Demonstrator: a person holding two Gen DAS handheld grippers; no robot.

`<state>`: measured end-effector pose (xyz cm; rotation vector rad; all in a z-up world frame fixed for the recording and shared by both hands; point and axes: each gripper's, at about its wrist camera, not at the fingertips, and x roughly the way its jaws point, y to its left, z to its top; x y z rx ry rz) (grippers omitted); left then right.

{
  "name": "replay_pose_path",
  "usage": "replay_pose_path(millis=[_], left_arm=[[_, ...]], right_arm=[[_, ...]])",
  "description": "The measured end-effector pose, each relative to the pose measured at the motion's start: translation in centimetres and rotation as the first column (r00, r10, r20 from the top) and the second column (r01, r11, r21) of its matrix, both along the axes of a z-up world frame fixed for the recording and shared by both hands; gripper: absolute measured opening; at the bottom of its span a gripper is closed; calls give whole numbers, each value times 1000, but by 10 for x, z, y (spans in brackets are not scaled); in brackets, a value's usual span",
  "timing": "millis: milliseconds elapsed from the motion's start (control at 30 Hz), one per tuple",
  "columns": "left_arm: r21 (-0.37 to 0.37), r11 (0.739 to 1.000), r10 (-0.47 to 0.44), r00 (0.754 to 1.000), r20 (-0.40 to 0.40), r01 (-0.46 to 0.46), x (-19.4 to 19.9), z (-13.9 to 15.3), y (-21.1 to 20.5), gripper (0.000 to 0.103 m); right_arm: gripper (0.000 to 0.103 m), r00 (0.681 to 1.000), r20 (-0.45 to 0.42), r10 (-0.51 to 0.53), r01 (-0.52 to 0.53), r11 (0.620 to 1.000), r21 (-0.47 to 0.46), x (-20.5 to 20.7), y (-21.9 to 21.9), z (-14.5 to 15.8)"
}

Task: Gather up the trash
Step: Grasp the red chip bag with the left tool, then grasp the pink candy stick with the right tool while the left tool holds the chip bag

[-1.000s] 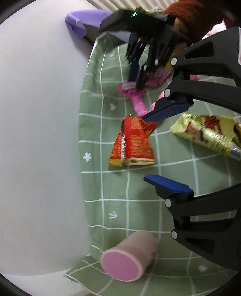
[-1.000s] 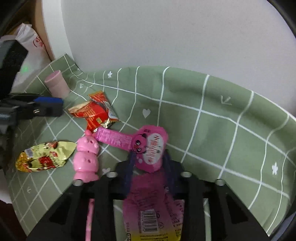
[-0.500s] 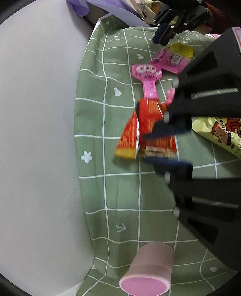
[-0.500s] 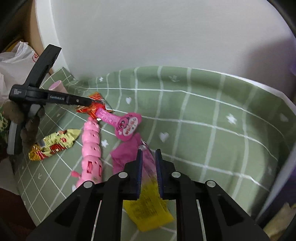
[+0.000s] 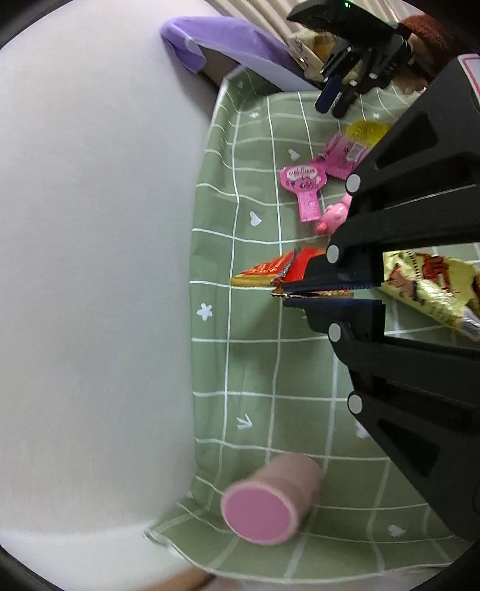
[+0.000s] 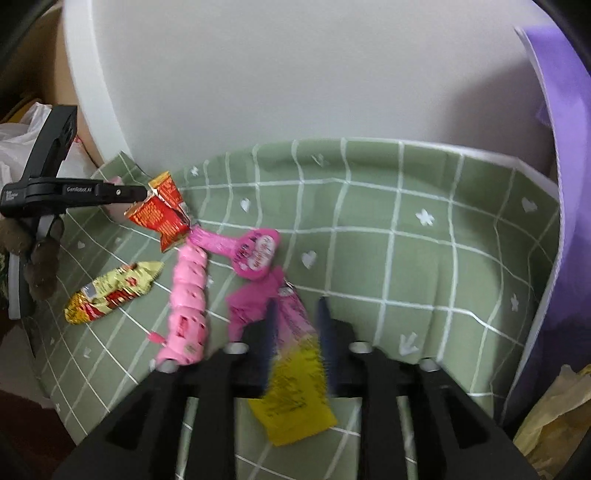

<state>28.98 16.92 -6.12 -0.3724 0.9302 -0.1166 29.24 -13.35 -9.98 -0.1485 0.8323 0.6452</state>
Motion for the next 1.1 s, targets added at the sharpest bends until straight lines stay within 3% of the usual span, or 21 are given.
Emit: replay_pose_path(millis=[33, 100, 367, 567, 700, 833, 900, 933, 967, 1100], left_arm=[[-3, 1000, 4, 1000, 7, -4, -1, 2, 0, 3], [8, 1000, 15, 999, 35, -15, -13, 9, 4, 2], [6, 999, 42, 996, 74, -43, -42, 21, 10, 1], [-3, 999, 47, 996, 81, -47, -53, 25, 16, 1], [-5, 999, 41, 996, 84, -40, -56, 28, 18, 1], [-16, 999, 41, 994, 98, -40, -56, 36, 22, 1], [-22, 999, 40, 994, 102, -38, -54, 39, 21, 1], [-23, 999, 38, 994, 105, -36, -53, 41, 21, 1], [-22, 999, 37, 994, 107, -35, -52, 42, 20, 1], [-30, 999, 15, 992, 129, -11, -49, 50, 13, 1]], right_arm=[[55, 1000, -5, 20, -20, 1000, 21, -1, 2, 2], [57, 998, -22, 61, -60, 997, 44, -3, 8, 5], [57, 989, -11, 146, -146, 989, -9, -5, 43, 3], [57, 987, 50, 150, -142, 979, -145, 11, 69, -15], [57, 985, 38, 170, -158, 963, -217, 27, 79, -34], [57, 987, 9, 161, -156, 965, -210, 42, 81, -43], [49, 986, -1, 166, -163, 968, -190, 46, 81, -41], [36, 986, -15, 167, -167, 969, -183, 48, 82, -41], [31, 986, -23, 163, -165, 970, -179, 49, 81, -40], [19, 989, -26, 145, -148, 978, -150, 46, 73, -31]])
